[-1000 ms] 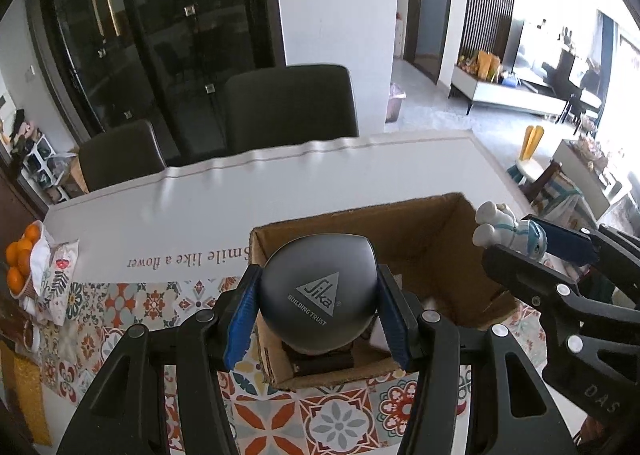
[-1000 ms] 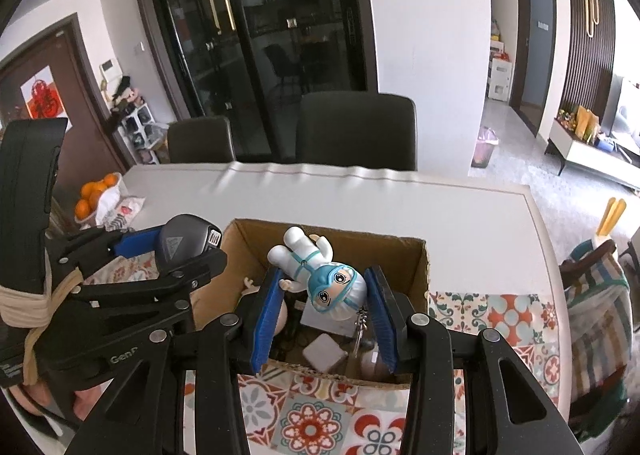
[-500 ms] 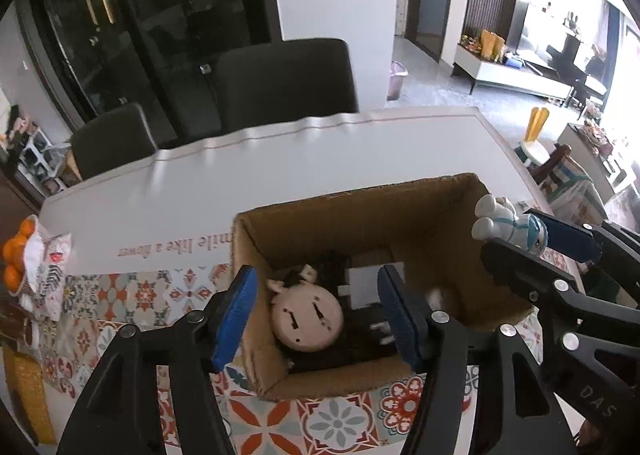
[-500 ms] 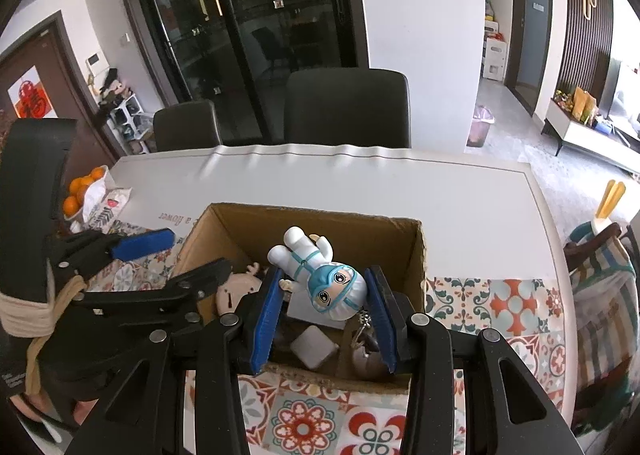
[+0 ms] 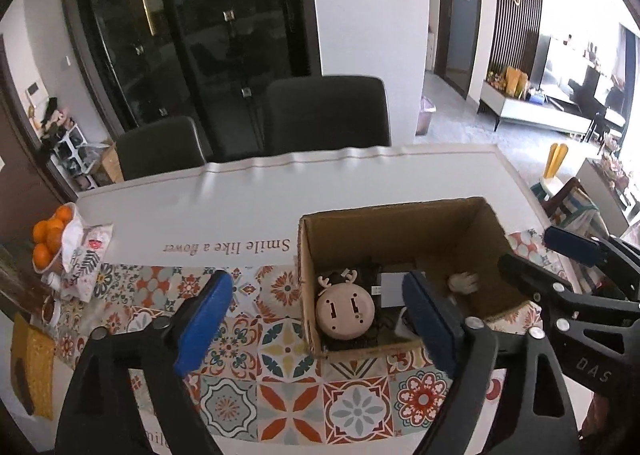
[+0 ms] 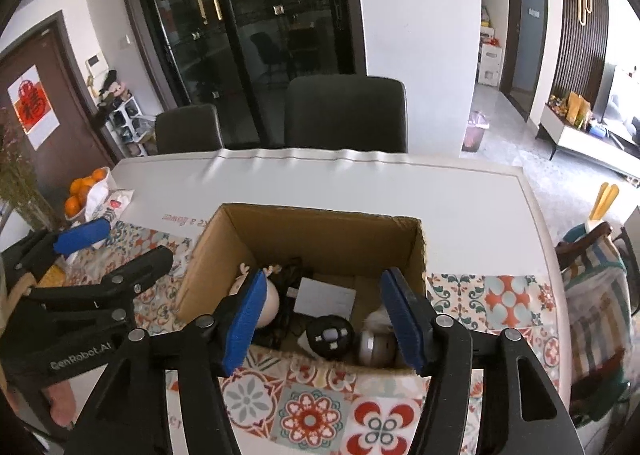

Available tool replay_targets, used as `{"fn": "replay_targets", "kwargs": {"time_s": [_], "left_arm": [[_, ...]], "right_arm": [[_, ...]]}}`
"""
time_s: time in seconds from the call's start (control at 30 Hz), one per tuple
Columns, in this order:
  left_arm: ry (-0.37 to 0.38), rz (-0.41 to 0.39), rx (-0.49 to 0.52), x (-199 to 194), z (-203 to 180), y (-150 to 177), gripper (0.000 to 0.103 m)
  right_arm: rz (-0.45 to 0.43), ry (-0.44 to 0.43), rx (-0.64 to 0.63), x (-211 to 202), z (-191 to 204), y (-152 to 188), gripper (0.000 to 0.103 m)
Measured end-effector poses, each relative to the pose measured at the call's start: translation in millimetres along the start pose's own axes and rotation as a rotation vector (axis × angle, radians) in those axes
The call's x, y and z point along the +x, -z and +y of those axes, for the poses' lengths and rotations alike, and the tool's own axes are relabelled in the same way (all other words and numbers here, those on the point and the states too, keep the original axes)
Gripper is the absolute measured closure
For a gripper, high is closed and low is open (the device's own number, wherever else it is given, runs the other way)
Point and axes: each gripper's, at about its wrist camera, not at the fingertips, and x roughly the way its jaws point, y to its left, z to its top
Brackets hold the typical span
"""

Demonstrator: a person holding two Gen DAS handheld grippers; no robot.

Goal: Organize rigid objects

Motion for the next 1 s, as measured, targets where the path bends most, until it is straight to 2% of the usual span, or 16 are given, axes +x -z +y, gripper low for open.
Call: {"fn": "replay_targets", "kwargs": {"time_s": [0.03, 0.17, 0.27, 0.53, 0.7, 0.9, 1.0], "left_arm": [[-0.002, -0.016, 0.001, -8.7, -0.1, 3.4, 0.01], [-0.012, -0.062, -0.012, -38.2, -0.1, 14.9, 0.005], [-0.013, -0.093, -0.027, -61.1, 0.3, 24.5, 0.001], [-0.008, -0.163, -0.044, -109.9, 0.3, 44.3, 0.0], [0.013, -0.196, -0.047, -137.5, -0.5, 57.4, 0.0], [-0.019, -0.24, -0.023, -164.6, -6.1, 72.8, 0.0], [-0.013, -0.247, -0.022, -172.6, -8.4, 78.7, 0.0]], "right_arm": [[-0.006, 0.007, 0.0, -6.9, 1.4, 3.1, 0.034], [-0.045, 0.033, 0.003, -38.6, 3.0, 13.9, 0.029], [-0.077, 0.045, 0.007, -62.4, 2.2, 21.6, 0.02], [-0.156, 0.102, 0.018, -127.4, 2.9, 43.9, 0.011], [-0.188, 0.099, 0.028, -158.3, 5.2, 58.2, 0.01], [-0.22, 0.104, 0.028, -183.1, 10.6, 73.1, 0.01], [-0.23, 0.103, 0.028, -192.2, 12.0, 79.6, 0.01]]}}
